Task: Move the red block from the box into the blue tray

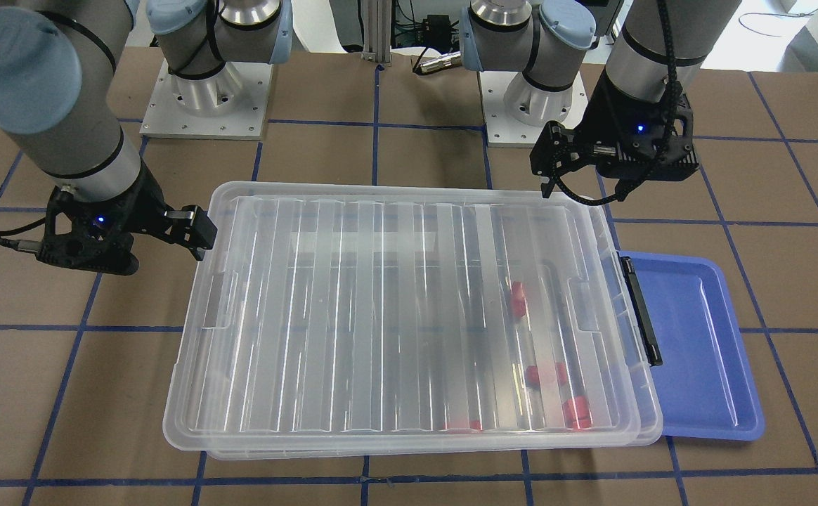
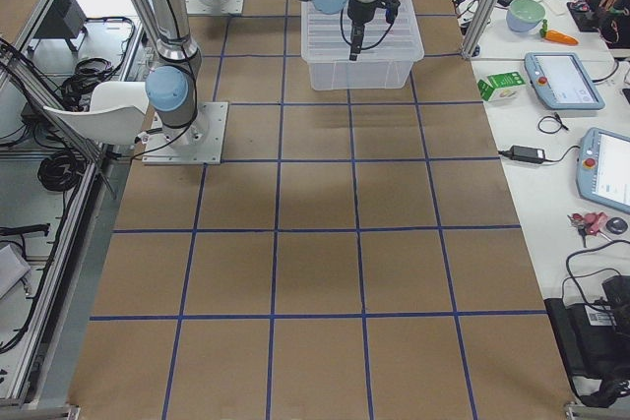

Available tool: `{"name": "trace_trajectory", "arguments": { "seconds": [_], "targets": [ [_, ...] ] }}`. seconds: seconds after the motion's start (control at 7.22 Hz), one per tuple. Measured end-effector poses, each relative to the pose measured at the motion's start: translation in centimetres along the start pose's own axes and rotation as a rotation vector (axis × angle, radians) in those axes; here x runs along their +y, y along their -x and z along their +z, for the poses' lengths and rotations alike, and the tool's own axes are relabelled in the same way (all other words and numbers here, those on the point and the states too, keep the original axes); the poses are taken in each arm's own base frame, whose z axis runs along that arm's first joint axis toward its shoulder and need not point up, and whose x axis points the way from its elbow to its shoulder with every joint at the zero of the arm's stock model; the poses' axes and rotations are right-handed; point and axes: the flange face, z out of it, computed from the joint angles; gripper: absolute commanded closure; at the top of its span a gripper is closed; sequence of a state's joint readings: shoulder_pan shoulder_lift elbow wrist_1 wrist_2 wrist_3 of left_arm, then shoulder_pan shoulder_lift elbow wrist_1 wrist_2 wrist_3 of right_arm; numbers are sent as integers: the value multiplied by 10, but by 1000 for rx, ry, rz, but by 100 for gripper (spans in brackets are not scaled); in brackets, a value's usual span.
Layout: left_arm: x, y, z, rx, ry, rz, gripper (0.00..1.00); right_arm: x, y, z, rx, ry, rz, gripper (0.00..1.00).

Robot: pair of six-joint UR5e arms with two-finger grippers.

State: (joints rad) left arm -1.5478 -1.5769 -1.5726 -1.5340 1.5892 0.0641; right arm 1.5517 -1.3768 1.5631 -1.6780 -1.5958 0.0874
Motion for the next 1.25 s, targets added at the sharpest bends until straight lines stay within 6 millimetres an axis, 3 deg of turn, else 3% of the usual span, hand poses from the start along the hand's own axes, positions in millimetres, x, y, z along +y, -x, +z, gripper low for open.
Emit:
{"name": "trace_trajectory", "arguments": {
  "seconds": [0.42,1.25],
  "targets": [
    [0,0,1,1,1,-1,0,-25,7,38,-42,26,-49,0],
    [0,-1,1,5,1,-3,0,-35,-1,47,-32,21,-45,0]
  ]
}}
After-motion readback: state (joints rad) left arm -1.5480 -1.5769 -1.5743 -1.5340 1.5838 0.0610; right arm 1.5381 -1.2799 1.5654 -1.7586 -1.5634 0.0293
